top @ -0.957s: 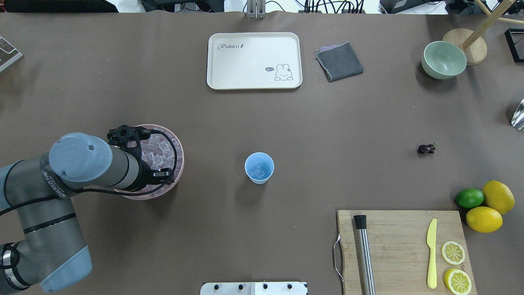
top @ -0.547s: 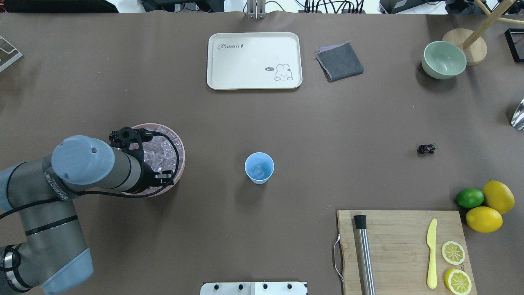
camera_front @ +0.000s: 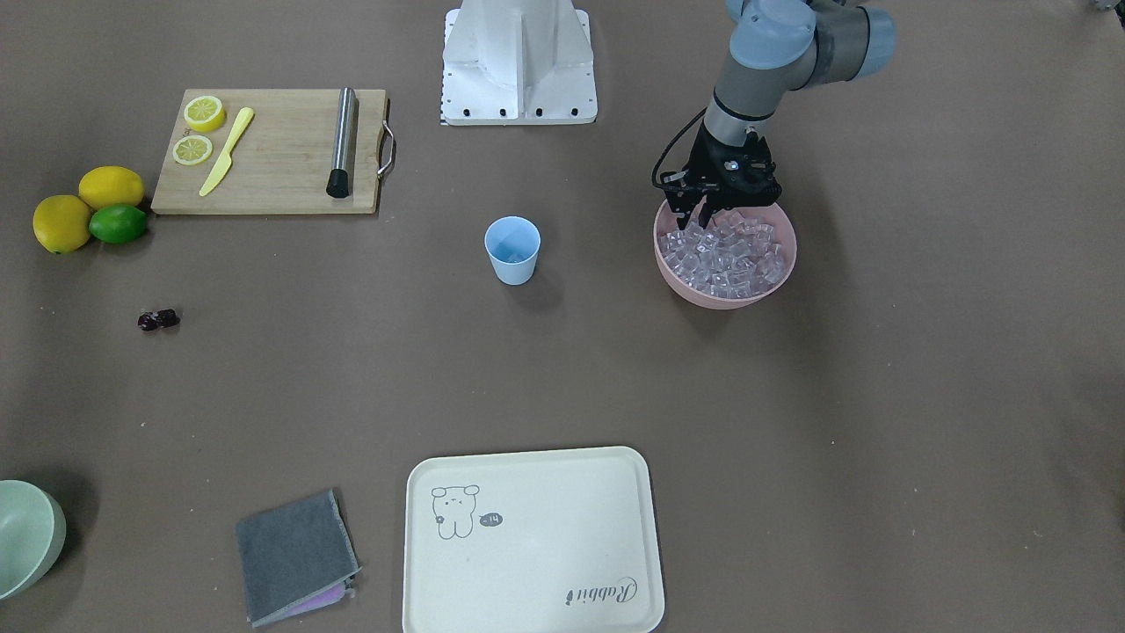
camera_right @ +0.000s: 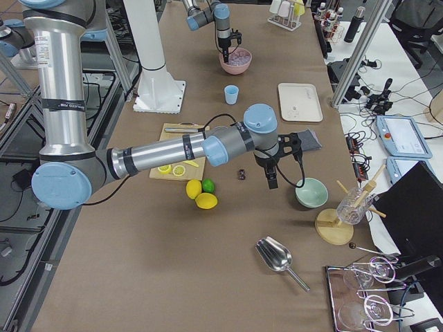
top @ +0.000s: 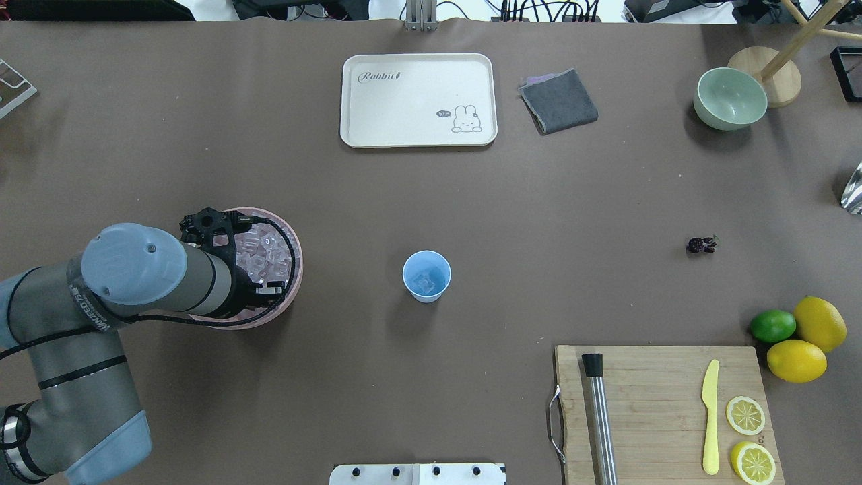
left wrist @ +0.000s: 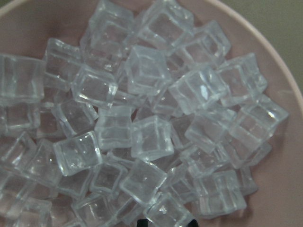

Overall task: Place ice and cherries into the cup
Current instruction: 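Lower the left gripper into the ice and grasp another cube, then carry the ice cube over the light-blue cup, then open the left gripper to release the cube into the cup, then move the left gripper back over the pink ice bowl, then lower the left gripper into the ice and grasp a third cube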

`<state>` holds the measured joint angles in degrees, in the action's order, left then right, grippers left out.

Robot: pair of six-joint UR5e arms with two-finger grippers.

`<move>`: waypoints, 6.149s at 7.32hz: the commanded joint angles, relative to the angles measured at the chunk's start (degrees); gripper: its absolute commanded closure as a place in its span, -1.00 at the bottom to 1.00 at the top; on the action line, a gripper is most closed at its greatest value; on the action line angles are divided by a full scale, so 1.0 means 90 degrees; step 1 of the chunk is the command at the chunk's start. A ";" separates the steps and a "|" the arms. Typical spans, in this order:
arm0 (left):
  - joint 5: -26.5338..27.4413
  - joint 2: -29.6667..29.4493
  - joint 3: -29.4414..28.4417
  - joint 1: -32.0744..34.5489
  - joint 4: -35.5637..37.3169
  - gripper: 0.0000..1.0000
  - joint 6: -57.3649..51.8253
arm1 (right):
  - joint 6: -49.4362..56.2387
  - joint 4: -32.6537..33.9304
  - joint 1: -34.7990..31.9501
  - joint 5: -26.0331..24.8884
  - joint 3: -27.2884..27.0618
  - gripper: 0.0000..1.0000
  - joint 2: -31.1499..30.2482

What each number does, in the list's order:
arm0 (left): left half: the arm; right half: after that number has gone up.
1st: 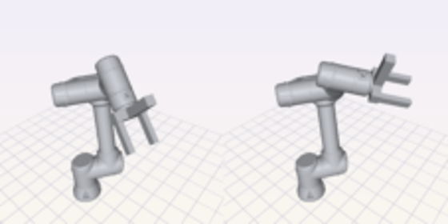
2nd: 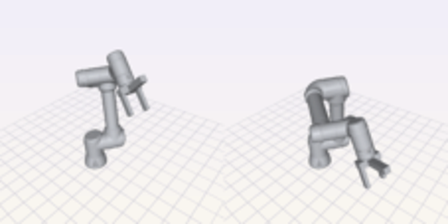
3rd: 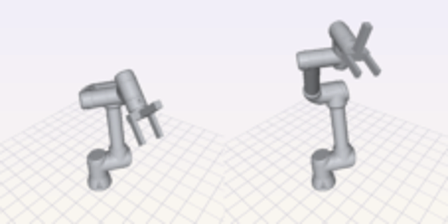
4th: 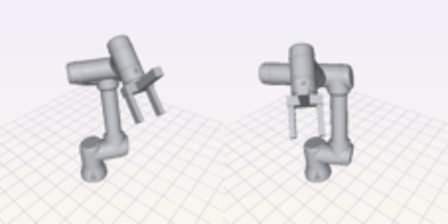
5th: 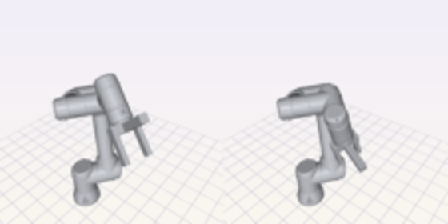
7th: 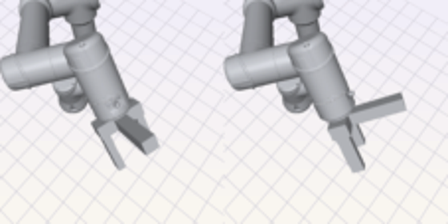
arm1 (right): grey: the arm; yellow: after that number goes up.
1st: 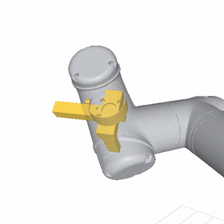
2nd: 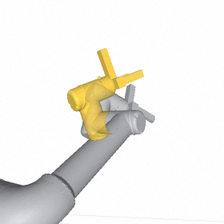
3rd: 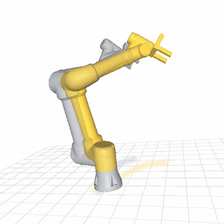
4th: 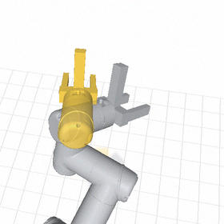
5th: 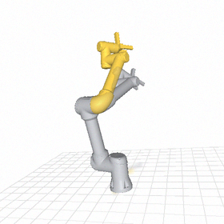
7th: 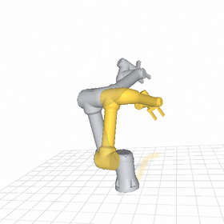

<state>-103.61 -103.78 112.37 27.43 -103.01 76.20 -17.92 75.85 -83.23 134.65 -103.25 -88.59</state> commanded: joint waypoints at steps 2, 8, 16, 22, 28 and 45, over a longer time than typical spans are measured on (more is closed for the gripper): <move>-0.0051 0.0008 0.0297 0.0096 0.0000 1.00 -0.0020 | -0.0001 0.0000 0.0000 0.0000 -0.0002 -1.00 0.0000; -0.0041 -0.1609 -0.0118 0.0449 0.0000 1.00 0.1099 | 0.0009 0.0000 0.0000 0.0000 -0.0002 -1.00 0.0000; 0.1159 -0.2902 -0.1675 -0.0478 -0.0674 1.00 0.1787 | 0.0009 -0.0048 0.0000 0.0000 -0.0012 -1.00 0.0000; 0.1170 -0.2534 -0.1181 -0.0480 -0.0587 -0.95 0.1650 | 0.0009 -0.0049 0.0000 0.0000 -0.0002 -1.00 -0.0010; 0.0176 -0.0330 0.0697 0.0622 0.0703 -0.99 -0.1352 | -0.0001 -0.0049 0.0000 0.0000 -0.0002 -1.00 -0.0010; 0.0623 -0.0080 0.0102 -0.0186 0.0693 -0.31 -0.2022 | -0.0001 -0.0049 0.0078 0.0000 0.0047 -1.00 0.0000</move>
<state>-98.00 -104.37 113.39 25.88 -96.77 57.97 -17.93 75.41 -82.49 134.65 -102.84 -88.60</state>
